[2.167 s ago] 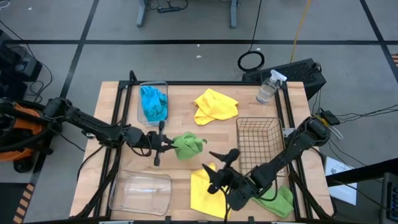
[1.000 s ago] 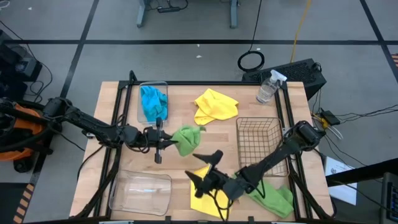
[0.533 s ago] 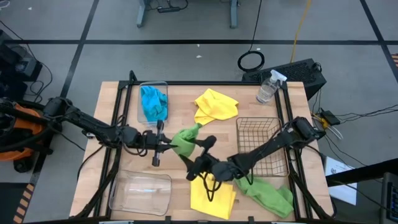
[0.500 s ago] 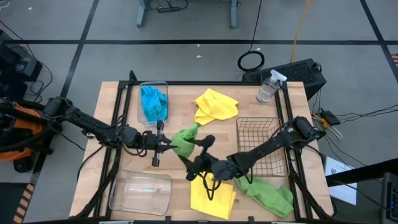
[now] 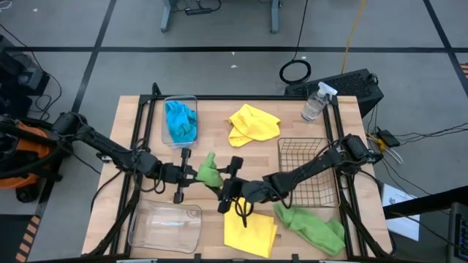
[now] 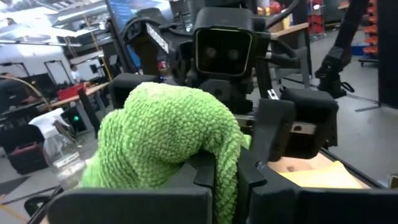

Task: Sort microfiber towel by color & place in baskets
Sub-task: Put the left green microfiber cloth into the wire basket

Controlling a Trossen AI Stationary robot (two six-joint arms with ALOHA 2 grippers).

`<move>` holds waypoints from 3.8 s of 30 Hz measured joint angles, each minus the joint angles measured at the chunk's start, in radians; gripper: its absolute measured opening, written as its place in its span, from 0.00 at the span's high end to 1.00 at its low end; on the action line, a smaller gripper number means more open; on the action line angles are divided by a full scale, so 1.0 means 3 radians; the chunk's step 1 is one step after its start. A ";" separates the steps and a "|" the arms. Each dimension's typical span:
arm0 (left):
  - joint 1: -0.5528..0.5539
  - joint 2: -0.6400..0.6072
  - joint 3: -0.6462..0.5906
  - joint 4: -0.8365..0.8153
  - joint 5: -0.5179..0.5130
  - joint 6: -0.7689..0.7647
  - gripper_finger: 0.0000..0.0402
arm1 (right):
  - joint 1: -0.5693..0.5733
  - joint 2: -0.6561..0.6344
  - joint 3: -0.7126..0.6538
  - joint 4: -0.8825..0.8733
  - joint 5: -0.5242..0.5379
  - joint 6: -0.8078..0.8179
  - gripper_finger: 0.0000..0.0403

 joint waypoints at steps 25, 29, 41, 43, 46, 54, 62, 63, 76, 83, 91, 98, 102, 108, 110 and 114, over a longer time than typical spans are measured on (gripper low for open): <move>0.0006 0.0014 0.0000 -0.0498 -0.0385 -0.0466 0.47 | 0.0437 -0.0340 -0.0003 -0.0937 0.1237 0.0029 0.91; 0.0008 0.0013 0.0000 -0.0534 -0.0435 -0.0469 0.43 | 0.0595 -0.0604 -0.0003 -0.1278 0.1553 0.0071 0.91; 0.0008 0.0013 0.0000 -0.0558 -0.0432 -0.0623 0.43 | 0.0730 -0.1466 0.0001 -0.4761 0.1189 0.3328 0.90; 0.0008 0.0013 0.0000 -0.0558 -0.0432 -0.0641 0.43 | 0.0724 -0.1476 0.0000 -0.5353 0.0842 0.4139 0.90; 0.0008 0.0012 0.0000 -0.0557 -0.0431 -0.0641 0.43 | 0.0740 -0.1430 -0.0001 -0.5900 0.0477 0.4873 0.89; 0.0008 0.0010 0.0000 -0.0551 -0.0417 -0.0646 0.43 | 0.0786 -0.1336 -0.0085 -0.6160 0.0294 0.5242 0.89; 0.0008 0.0010 0.0000 -0.0555 -0.0416 -0.0646 0.43 | 0.0785 -0.1334 -0.0794 -0.5984 0.0373 0.5692 0.89; 0.0008 0.0010 0.0000 -0.0557 -0.0416 -0.0645 0.43 | 0.0782 -0.1334 -0.0893 -0.5939 0.0315 0.5756 0.89; 0.0008 0.0010 0.0000 -0.0555 -0.0414 -0.0645 0.43 | 0.0782 -0.1334 -0.1697 -0.5684 0.0243 0.6428 0.89; 0.0008 0.0010 0.0000 -0.0561 -0.0414 -0.0645 0.43 | 0.0781 -0.1334 -0.1854 -0.5455 0.0316 0.6488 0.88; 0.0008 0.0010 0.0001 -0.0562 -0.0409 -0.0660 0.43 | 0.0781 -0.1334 -0.1703 -0.5527 0.0242 0.6489 0.70; 0.0008 0.0010 0.0001 -0.0563 -0.0389 -0.0732 0.43 | 0.0781 -0.1334 -0.1391 -0.5885 0.0237 0.6469 0.52; 0.0008 0.0010 0.0001 -0.0568 -0.0389 -0.0734 0.43 | 0.0781 -0.1335 -0.1128 -0.6218 0.0160 0.6459 0.46; 0.0008 0.0010 0.0001 -0.0581 -0.0378 -0.0850 0.43 | 0.0779 -0.1335 -0.0891 -0.6345 -0.0267 0.6130 0.38; 0.0008 0.0010 0.0001 -0.0582 -0.0339 -0.0898 0.43 | 0.0763 -0.1336 -0.0841 -0.6348 -0.0419 0.6045 0.36; 0.0007 0.0010 0.0001 -0.0577 -0.0290 -0.0901 0.43 | 0.0742 -0.1366 -0.0741 -0.6349 -0.0501 0.5866 0.32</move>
